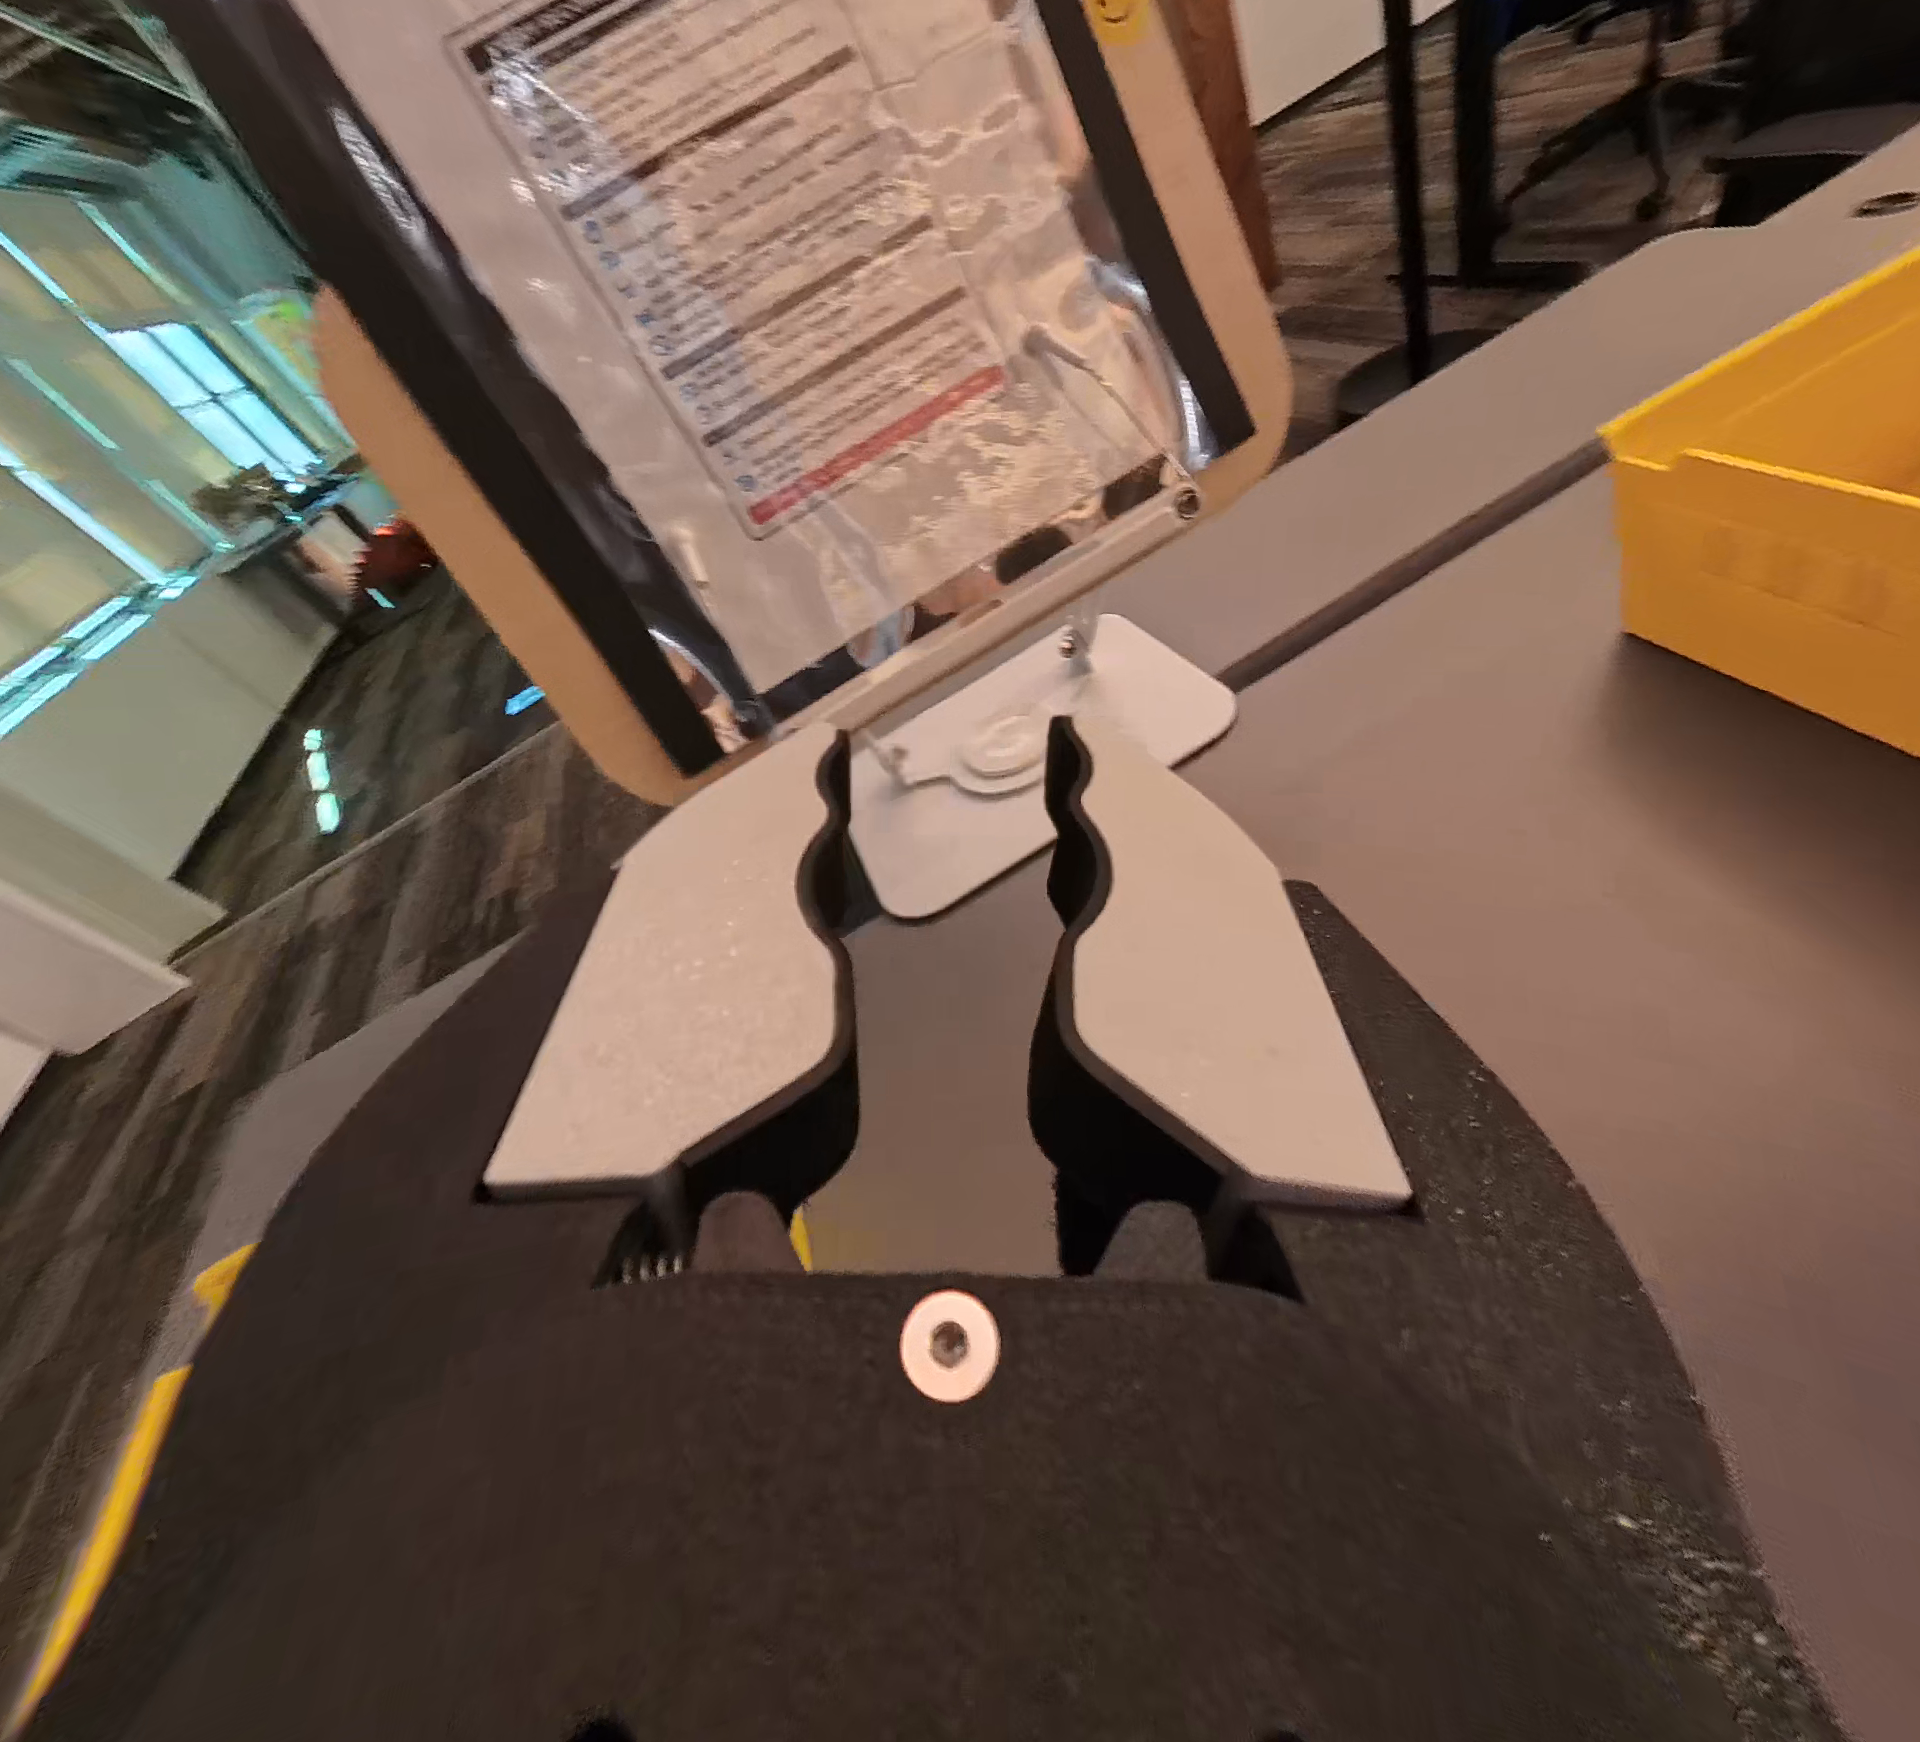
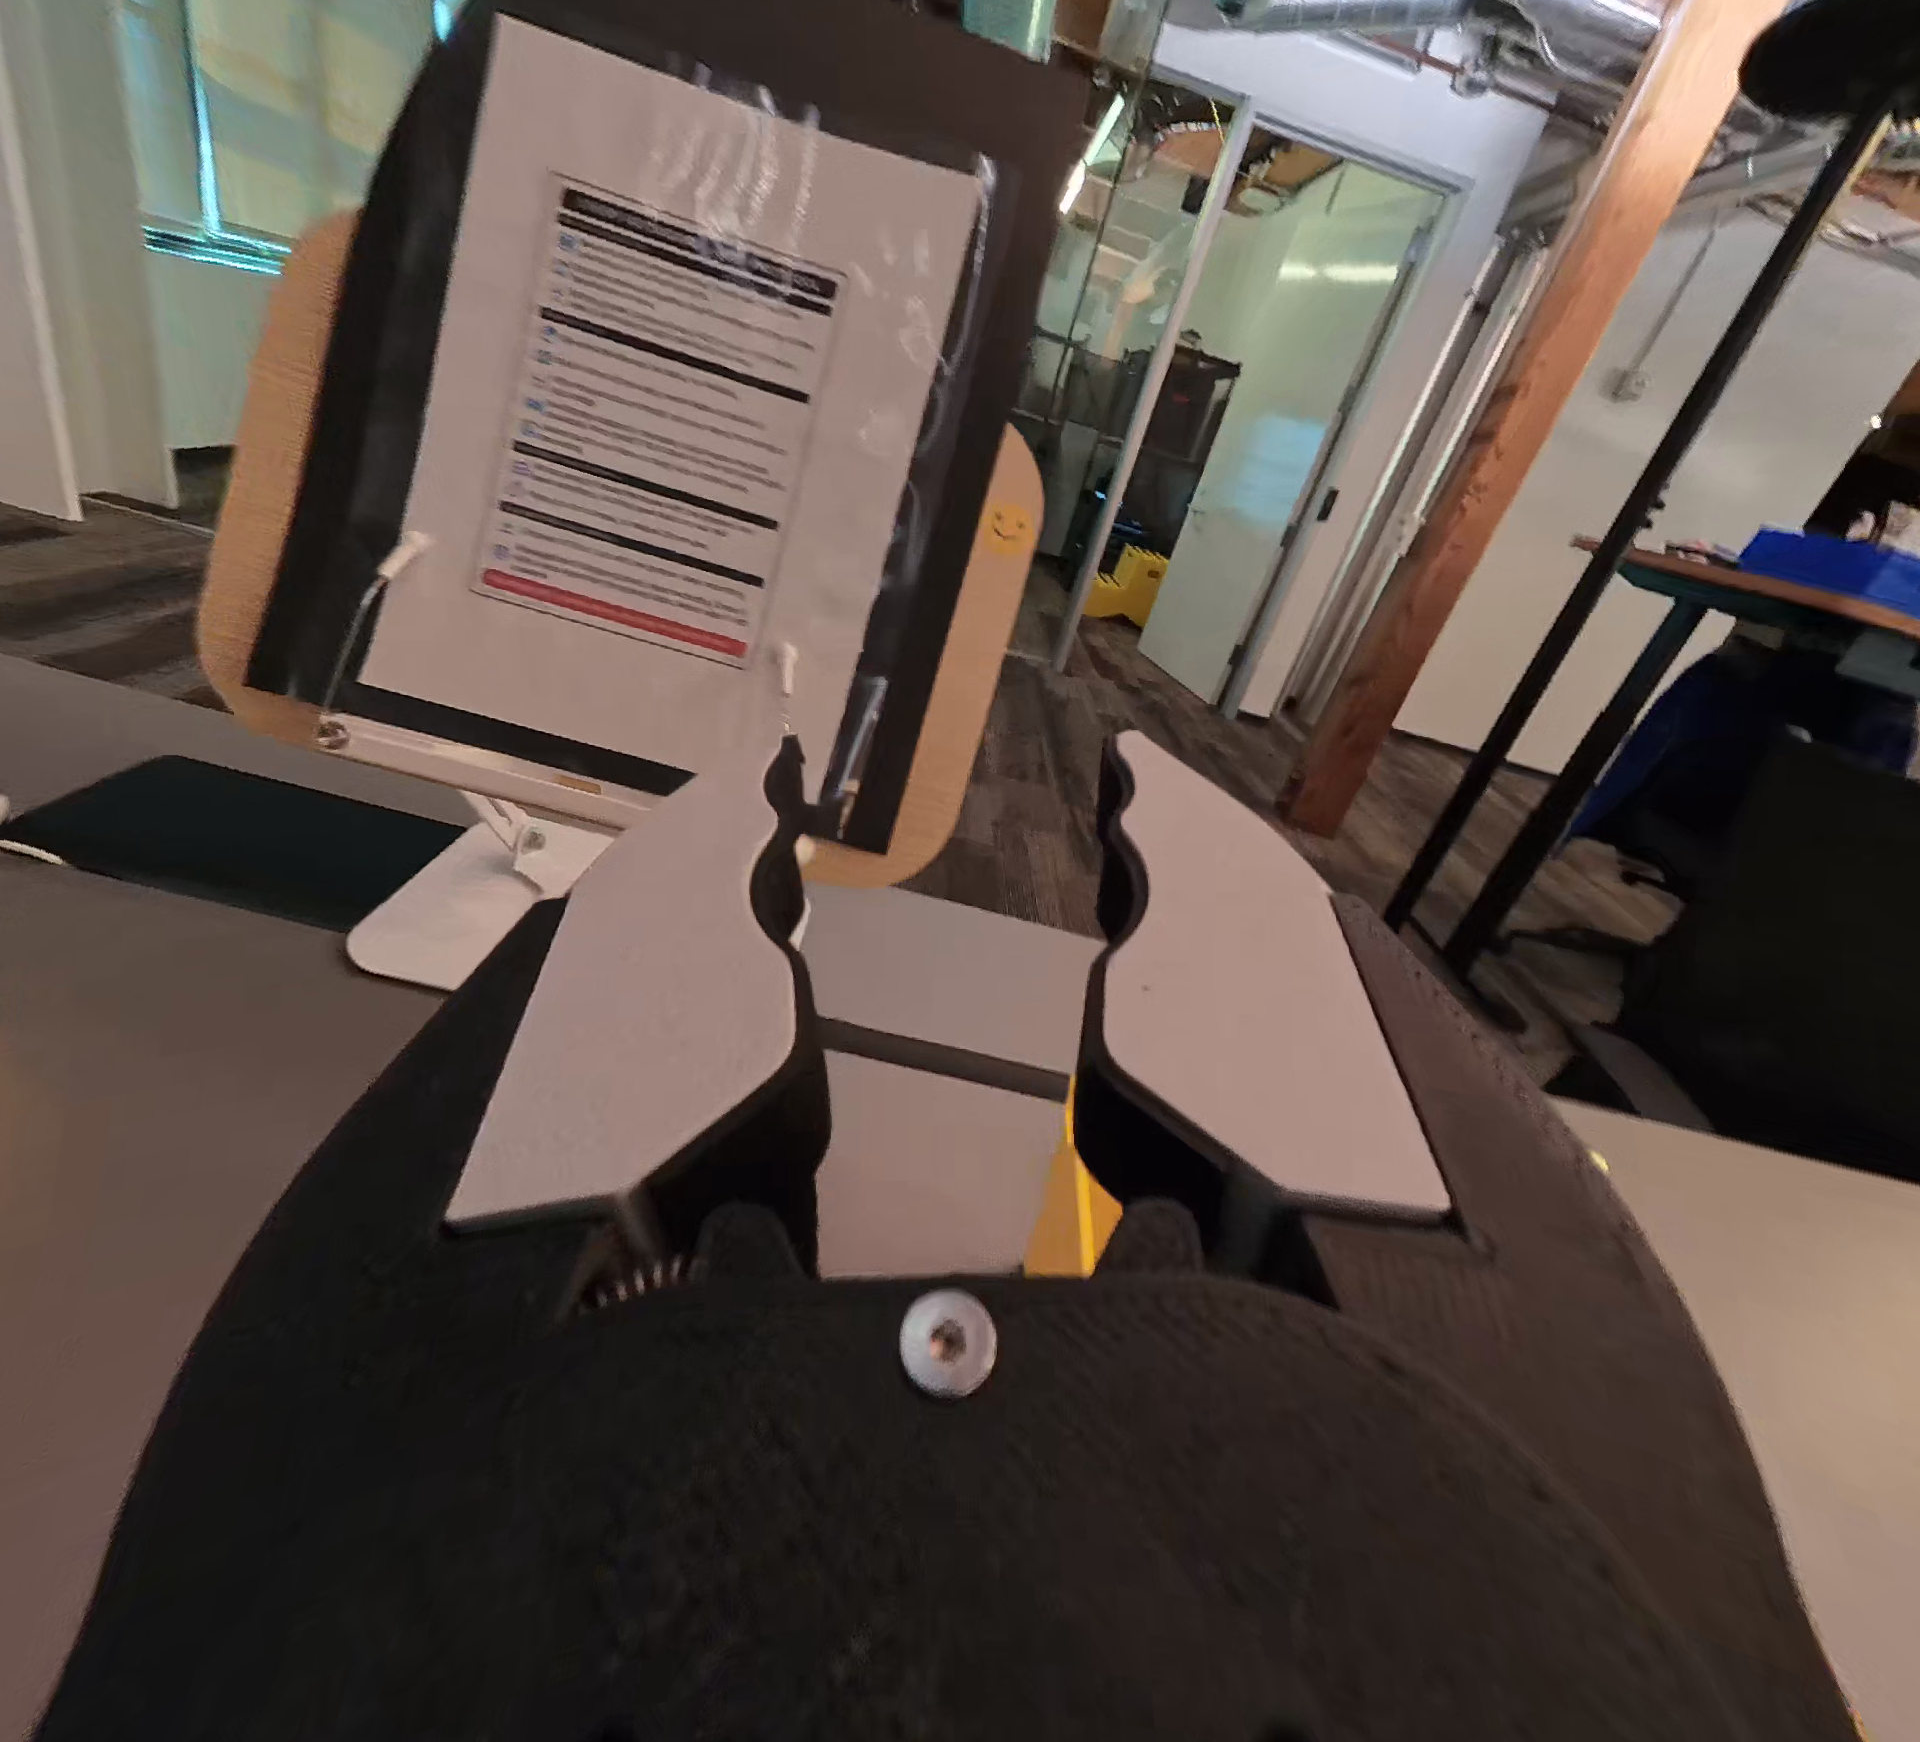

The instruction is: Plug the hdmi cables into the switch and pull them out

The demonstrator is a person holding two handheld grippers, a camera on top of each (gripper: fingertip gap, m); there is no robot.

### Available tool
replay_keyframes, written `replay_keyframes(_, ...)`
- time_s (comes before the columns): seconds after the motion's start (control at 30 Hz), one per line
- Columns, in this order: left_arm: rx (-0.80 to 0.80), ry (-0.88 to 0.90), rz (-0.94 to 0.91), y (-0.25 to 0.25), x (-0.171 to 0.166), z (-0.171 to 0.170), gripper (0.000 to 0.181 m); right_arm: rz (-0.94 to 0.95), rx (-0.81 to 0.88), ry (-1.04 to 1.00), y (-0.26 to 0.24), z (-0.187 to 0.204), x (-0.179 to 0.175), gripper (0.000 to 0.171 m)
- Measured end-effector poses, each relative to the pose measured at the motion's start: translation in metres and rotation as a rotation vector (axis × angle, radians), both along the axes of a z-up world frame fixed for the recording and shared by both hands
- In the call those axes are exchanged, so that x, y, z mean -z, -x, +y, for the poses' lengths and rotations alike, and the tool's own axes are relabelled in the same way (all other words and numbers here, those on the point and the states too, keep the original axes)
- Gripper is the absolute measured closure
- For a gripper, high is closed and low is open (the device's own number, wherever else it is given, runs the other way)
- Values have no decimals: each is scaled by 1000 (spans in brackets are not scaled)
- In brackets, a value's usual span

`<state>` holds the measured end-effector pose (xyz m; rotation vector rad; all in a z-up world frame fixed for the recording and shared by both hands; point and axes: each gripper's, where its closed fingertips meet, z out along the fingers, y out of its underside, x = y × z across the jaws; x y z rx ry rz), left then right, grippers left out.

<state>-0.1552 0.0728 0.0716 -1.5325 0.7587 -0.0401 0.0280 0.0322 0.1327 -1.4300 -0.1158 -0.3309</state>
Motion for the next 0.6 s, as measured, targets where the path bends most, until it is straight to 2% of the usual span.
replay_keyframes(0.17,-10,1,16,6,4,4,141,-51,-11,8,10,8,-3,115)
replay_keyframes(0.33,-2,10,40,3,10,4,134,-33,29,41,-2,12,25,114)
replay_keyframes(0.43,-10,18,43,-1,14,3,121,-45,108,58,-13,14,35,115)
replay_keyframes(0.6,-46,3,56,-1,15,2,107,9,60,74,-6,16,44,115)
